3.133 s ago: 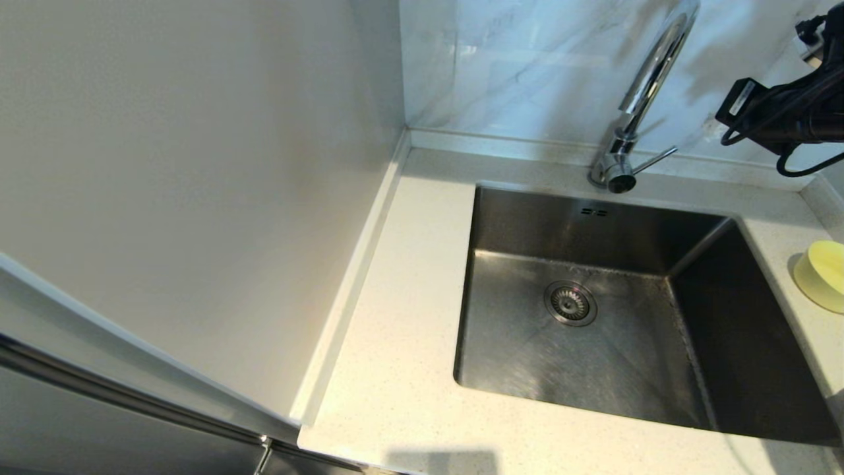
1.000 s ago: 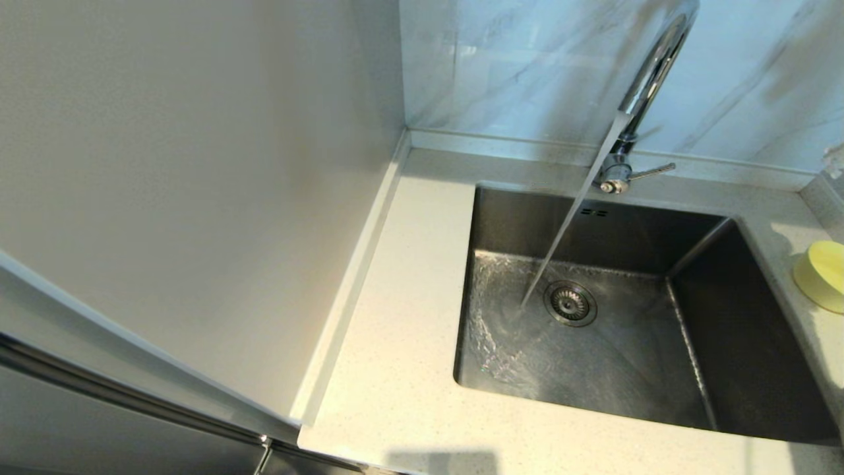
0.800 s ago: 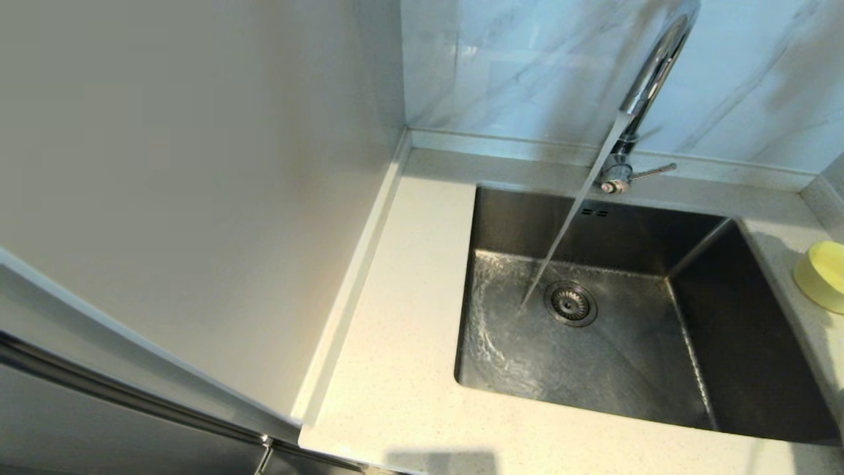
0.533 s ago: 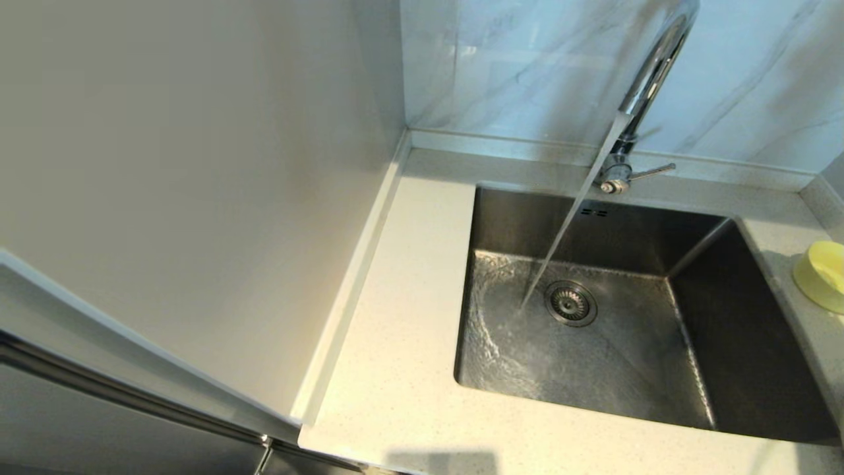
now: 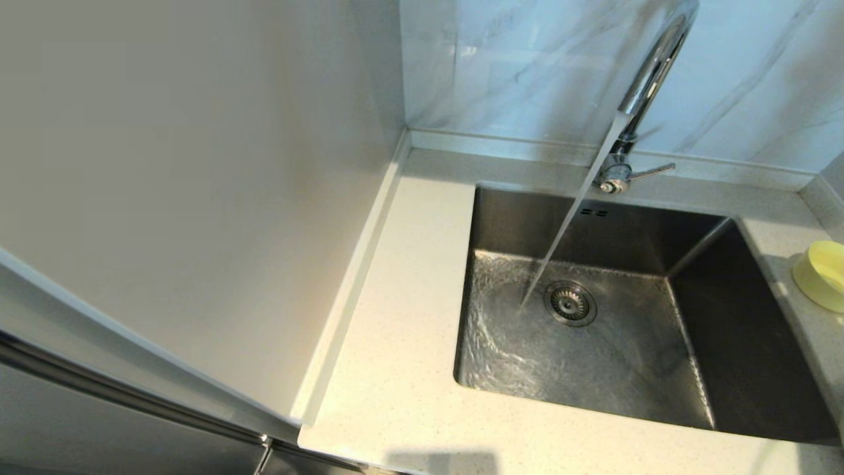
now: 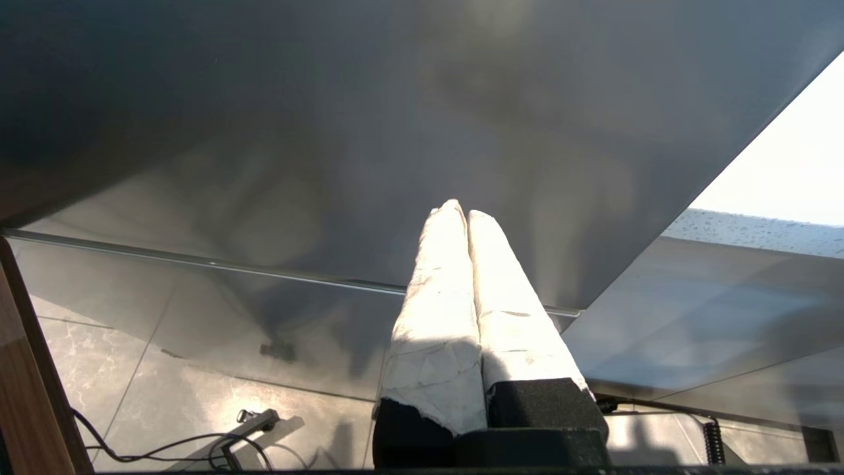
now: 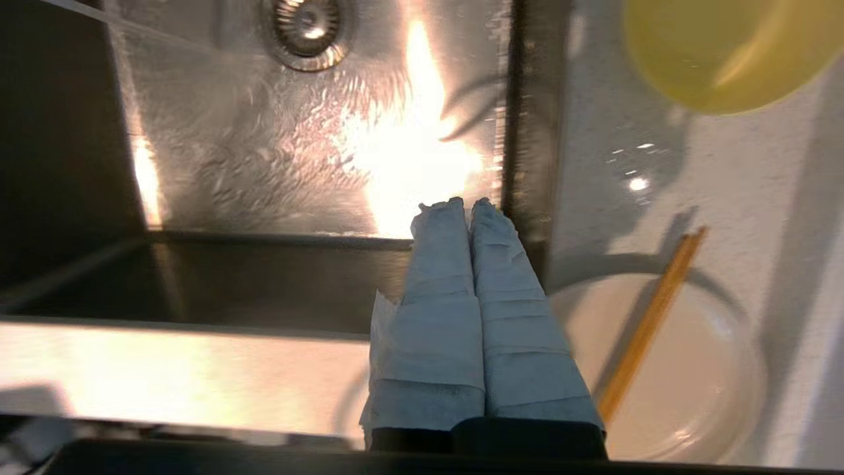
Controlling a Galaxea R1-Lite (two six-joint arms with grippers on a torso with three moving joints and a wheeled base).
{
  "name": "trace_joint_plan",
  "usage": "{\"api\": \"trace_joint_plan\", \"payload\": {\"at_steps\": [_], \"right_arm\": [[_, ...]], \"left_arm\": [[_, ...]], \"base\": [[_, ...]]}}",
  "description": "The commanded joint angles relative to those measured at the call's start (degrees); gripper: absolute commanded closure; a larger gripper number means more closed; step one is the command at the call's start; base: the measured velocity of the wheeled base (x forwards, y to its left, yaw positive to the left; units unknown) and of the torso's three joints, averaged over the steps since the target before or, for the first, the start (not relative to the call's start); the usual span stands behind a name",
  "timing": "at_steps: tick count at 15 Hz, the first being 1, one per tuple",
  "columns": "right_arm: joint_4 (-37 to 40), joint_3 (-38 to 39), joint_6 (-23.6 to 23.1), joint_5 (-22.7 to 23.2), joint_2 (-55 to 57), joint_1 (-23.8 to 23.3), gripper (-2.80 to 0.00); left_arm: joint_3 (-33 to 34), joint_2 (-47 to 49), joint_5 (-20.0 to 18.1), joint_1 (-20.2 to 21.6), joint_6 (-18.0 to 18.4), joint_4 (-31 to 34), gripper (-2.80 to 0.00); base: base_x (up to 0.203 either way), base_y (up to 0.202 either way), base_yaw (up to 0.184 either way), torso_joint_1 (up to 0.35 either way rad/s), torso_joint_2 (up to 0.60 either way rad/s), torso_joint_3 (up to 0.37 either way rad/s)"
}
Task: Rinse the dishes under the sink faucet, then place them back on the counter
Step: Pick up the bowl
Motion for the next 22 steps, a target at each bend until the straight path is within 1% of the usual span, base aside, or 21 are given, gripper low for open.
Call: {"api": "trace_joint_plan", "payload": {"at_steps": [1, 2, 6, 7, 8, 9, 12, 19, 20, 21, 22], "right_arm": [[-1.45, 2.88, -4.06, -1.86, 0.12, -0.47, 0.00], [-1.89, 4.26, -7.05, -3.83, 0.06, -0.77, 0.00], [-2.28, 4.82, -7.97, -3.72, 1.03, -0.90, 0.00], [-2.29, 5.18, -8.29, -4.35, 1.29, -0.99, 0.00], [-2.37, 5.63, -8.94, -5.60, 1.44, -0.99, -2.80], [-2.91, 6.22, -9.64, -7.57, 1.68, -0.92, -2.80], [-3.22, 4.94, -9.49, -6.44, 2.77, -0.80, -2.80], [-4.72, 3.72, -10.46, -6.60, 7.11, -0.38, -2.80], [-4.37, 3.35, -10.46, -6.72, 7.19, -0.16, -2.80], [-3.51, 2.86, -10.58, -7.05, 7.38, 1.35, -2.80], [-2.36, 1.77, -10.62, -8.76, 7.64, 1.91, -2.80]], "left_arm": [[0.00, 0.00, -0.06, 0.00, 0.00, 0.00, 0.00], [0.00, 0.00, 0.01, 0.00, 0.00, 0.00, 0.00], [0.00, 0.00, -0.04, 0.00, 0.00, 0.00, 0.00], [0.00, 0.00, 0.00, 0.00, 0.00, 0.00, 0.00], [0.00, 0.00, 0.01, 0.00, 0.00, 0.00, 0.00], [0.00, 0.00, -0.08, 0.00, 0.00, 0.00, 0.00], [0.00, 0.00, 0.01, 0.00, 0.00, 0.00, 0.00], [0.00, 0.00, 0.00, 0.00, 0.00, 0.00, 0.00], [0.00, 0.00, 0.01, 0.00, 0.00, 0.00, 0.00], [0.00, 0.00, 0.00, 0.00, 0.00, 0.00, 0.00], [0.00, 0.00, 0.01, 0.00, 0.00, 0.00, 0.00]], "base": [[0.000, 0.000, 0.000, 0.000, 0.00, 0.000], [0.000, 0.000, 0.000, 0.000, 0.00, 0.000], [0.000, 0.000, 0.000, 0.000, 0.00, 0.000], [0.000, 0.000, 0.000, 0.000, 0.00, 0.000], [0.000, 0.000, 0.000, 0.000, 0.00, 0.000], [0.000, 0.000, 0.000, 0.000, 0.00, 0.000], [0.000, 0.000, 0.000, 0.000, 0.00, 0.000], [0.000, 0.000, 0.000, 0.000, 0.00, 0.000], [0.000, 0.000, 0.000, 0.000, 0.00, 0.000], [0.000, 0.000, 0.000, 0.000, 0.00, 0.000], [0.000, 0.000, 0.000, 0.000, 0.00, 0.000]]}}
